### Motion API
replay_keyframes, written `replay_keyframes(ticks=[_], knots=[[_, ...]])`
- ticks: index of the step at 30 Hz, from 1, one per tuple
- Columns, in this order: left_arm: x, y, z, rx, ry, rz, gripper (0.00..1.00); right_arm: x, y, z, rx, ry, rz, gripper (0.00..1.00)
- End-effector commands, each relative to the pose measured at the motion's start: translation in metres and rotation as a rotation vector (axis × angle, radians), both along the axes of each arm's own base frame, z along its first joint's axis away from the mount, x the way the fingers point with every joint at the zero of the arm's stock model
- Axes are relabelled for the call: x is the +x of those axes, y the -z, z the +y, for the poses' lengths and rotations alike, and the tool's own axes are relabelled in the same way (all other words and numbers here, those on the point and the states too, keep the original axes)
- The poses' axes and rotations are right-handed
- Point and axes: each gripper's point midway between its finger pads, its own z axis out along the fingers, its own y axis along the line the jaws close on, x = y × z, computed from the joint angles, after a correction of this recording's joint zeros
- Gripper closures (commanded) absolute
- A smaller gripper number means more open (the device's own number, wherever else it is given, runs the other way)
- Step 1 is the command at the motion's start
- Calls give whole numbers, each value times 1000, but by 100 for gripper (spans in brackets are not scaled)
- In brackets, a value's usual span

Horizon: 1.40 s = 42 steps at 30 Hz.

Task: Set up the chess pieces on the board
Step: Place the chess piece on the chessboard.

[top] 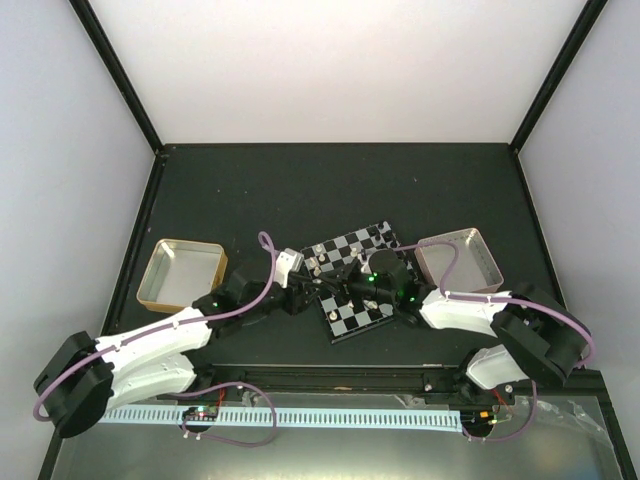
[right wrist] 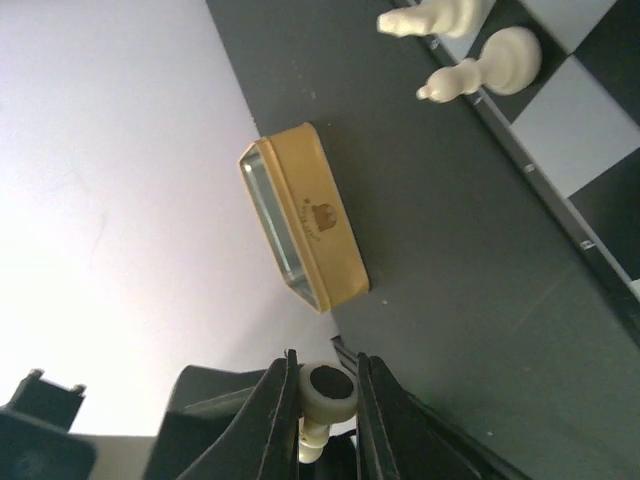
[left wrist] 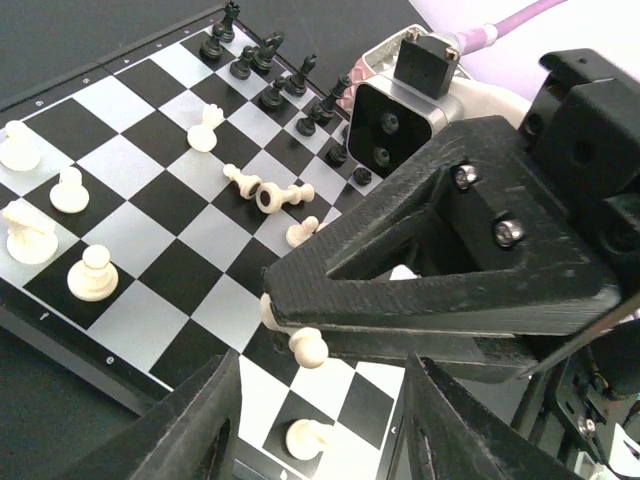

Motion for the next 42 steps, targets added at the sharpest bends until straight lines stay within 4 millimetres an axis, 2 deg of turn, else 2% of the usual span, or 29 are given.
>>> replay_keyframes(ticks=[1, 6, 12, 24, 32, 42], knots=[[11, -13, -7, -30, -21, -52, 57, 0, -17, 6, 93, -9, 8, 88], [15, -10, -7, -13, -41, -51, 64, -2, -19, 7, 98, -24, 9, 88], [17, -20, -8, -21, -39, -88, 71, -3, -14, 6, 84, -25, 14, 87], [14, -31, -10, -34, -21, -140, 72, -3, -8, 5, 53, -28, 13, 87], [16, -31, -10, -28, -21, -153, 72, -3, -10, 7, 55, -40, 8, 86], [19, -32, -12, -18, -21, -169, 92, -5, -7, 8, 41, -57, 8, 86]])
